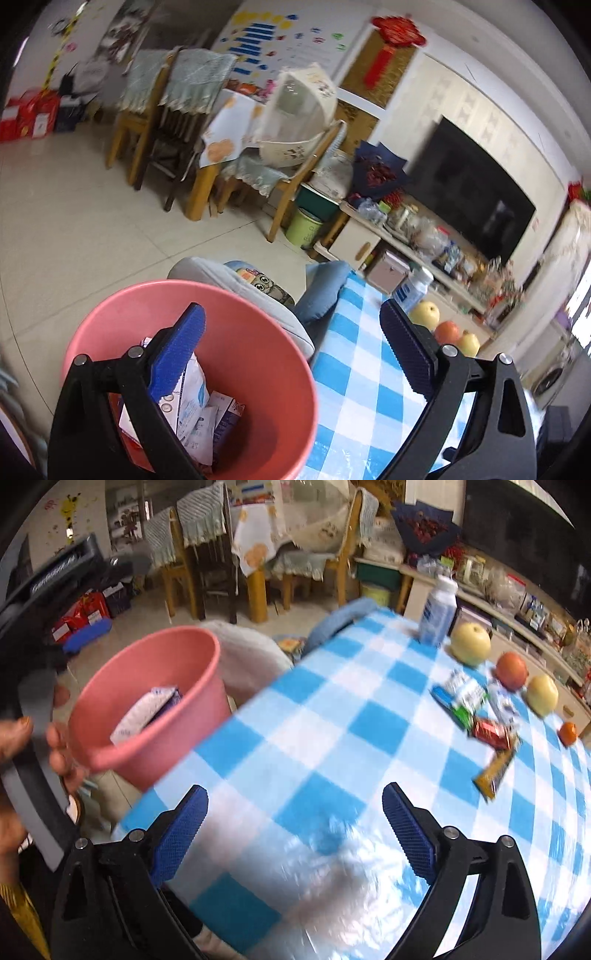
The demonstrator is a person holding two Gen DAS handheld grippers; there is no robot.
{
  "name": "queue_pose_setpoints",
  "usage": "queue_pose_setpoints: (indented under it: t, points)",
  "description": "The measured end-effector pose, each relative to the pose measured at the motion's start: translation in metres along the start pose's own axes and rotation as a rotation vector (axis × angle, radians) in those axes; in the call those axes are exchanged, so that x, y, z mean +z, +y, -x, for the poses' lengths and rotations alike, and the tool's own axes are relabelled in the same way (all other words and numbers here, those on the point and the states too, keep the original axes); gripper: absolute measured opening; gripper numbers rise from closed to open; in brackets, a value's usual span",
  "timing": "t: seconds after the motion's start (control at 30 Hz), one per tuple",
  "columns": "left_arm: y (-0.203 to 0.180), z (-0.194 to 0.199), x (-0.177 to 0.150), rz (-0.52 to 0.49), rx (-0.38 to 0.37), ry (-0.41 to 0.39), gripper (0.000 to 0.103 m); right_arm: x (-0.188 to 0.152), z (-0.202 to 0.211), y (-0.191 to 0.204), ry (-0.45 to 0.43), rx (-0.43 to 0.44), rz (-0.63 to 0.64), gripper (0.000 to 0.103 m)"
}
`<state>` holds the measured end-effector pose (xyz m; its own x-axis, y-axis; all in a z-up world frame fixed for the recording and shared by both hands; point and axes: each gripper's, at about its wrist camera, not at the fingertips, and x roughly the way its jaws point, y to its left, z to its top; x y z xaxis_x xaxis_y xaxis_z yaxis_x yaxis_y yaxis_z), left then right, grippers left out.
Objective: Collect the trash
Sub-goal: 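Move both grippers back over the remaining wrappers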
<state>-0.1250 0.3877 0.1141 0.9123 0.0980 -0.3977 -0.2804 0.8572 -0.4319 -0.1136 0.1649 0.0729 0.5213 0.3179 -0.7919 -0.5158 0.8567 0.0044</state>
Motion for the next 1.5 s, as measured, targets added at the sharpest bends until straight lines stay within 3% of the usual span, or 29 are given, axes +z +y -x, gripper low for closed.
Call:
queue_pose_setpoints:
  t: [0.17,0.37,0.43,0.53,0.83,1.07,1.23,1.5]
  points:
    - [-0.026,-0.002,-0.007,-0.127,-0.009,0.020,0.096,-0.017,0.012,-0.011,0.047,-0.031,-0.035,0.096]
    - [-0.051,-0.004,-0.015,-0.272,0.054,0.042,0.096,-0.036,0.044,-0.034,-0.086,-0.019,-0.076,0.096]
    - [-0.057,-0.005,-0.018,-0.305,0.061,0.047,0.096,-0.042,0.057,-0.043,-0.154,0.017,-0.080,0.096]
    - [-0.067,-0.004,-0.026,-0.349,0.062,0.045,0.096,-0.049,0.064,-0.055,-0.181,0.098,-0.108,0.098]
    - [-0.083,-0.006,-0.039,-0.336,0.040,0.068,0.096,-0.070,0.070,-0.092,-0.180,-0.009,-0.176,0.098]
    - [-0.110,-0.010,-0.057,-0.427,0.062,0.068,0.096,-0.083,0.074,-0.137,-0.186,-0.089,-0.287,0.098]
    - [-0.134,-0.016,-0.070,-0.466,0.040,0.091,0.096,-0.091,0.082,-0.169,-0.228,-0.092,-0.370,0.098]
    - [-0.179,-0.034,-0.105,-0.575,0.007,0.157,0.096,-0.102,0.085,-0.225,-0.260,-0.171,-0.466,0.098]
